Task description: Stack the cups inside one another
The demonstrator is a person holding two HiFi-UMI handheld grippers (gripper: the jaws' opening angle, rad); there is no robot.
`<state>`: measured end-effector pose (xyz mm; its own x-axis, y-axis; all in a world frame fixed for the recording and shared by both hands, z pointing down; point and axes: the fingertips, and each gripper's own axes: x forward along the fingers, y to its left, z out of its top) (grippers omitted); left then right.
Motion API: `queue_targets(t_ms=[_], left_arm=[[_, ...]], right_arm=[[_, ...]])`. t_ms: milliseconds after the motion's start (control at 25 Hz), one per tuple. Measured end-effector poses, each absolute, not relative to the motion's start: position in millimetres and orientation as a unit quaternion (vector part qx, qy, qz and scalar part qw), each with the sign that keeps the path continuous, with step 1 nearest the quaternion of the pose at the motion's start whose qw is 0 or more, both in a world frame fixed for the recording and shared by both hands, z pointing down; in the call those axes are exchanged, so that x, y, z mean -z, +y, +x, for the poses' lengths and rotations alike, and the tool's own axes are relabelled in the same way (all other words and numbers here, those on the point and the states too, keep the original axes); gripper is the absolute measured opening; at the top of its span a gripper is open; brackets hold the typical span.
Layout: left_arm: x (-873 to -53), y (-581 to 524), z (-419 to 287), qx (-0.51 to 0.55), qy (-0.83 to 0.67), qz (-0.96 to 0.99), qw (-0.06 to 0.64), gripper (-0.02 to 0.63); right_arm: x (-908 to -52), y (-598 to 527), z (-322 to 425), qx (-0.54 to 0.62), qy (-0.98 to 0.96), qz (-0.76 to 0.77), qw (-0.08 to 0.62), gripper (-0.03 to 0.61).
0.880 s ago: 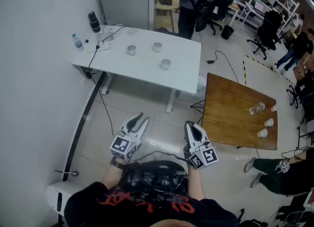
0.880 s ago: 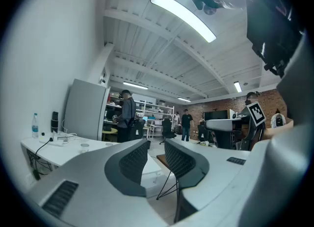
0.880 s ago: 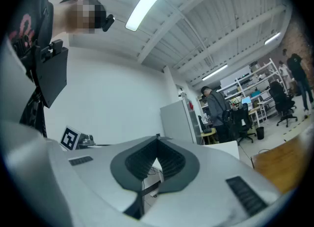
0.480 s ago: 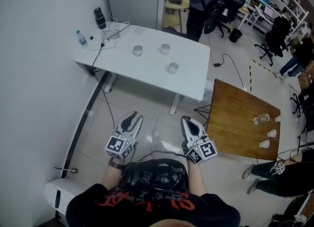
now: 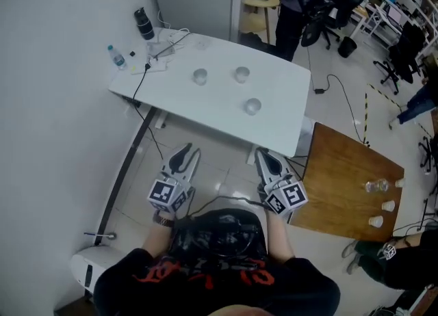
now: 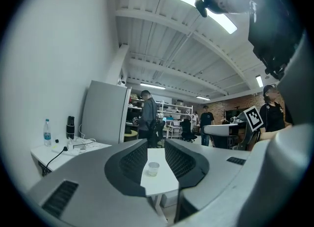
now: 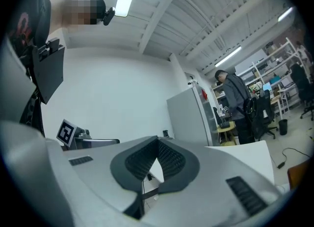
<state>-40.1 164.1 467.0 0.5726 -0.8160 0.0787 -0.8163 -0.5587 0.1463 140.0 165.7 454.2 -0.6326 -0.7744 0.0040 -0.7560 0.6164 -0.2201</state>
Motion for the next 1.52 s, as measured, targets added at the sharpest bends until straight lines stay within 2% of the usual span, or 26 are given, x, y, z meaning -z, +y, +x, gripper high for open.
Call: queue_targets(t_ms=[600, 1080, 1200, 1320, 1360, 1520], left_arm=[[-460.6, 16.5, -42.1, -0.002, -0.426, 0.901, 0.083, 0.115], [-470.3, -105.5, -85.1, -0.006, -0.353, 0.932, 0.078, 0.115], [-469.4, -120.9, -81.4, -0.007, -0.345, 0.935, 0.079, 0.114], [-467.0, -135.4, -72.4, -0.004, -0.337, 0.938, 0.081, 0.114], [-466.8, -139.5, -69.2, -0.004, -0.333, 0.939, 0.083, 0.115], [-462.6, -157.9, -58.8, 0.005, -0.327, 0.942, 0.079, 0.114]], right_arm=[[-496.0, 43.8, 152.8, 0.130, 0.865, -0.485, 0.001, 0.005], [-501.2, -46.9, 112.1, 0.116, 0.825, -0.554, 0.000, 0.009], [-500.0, -57.5, 112.7, 0.116, 0.825, -0.554, -0.003, 0.029], [-502.0, -69.9, 115.6, 0.113, 0.825, -0.554, -0.012, 0.092], [-505.5, -74.0, 117.8, 0.115, 0.823, -0.557, -0.017, 0.132], [-558.2, -93.9, 139.0, 0.131, 0.799, -0.582, -0.074, 0.347]])
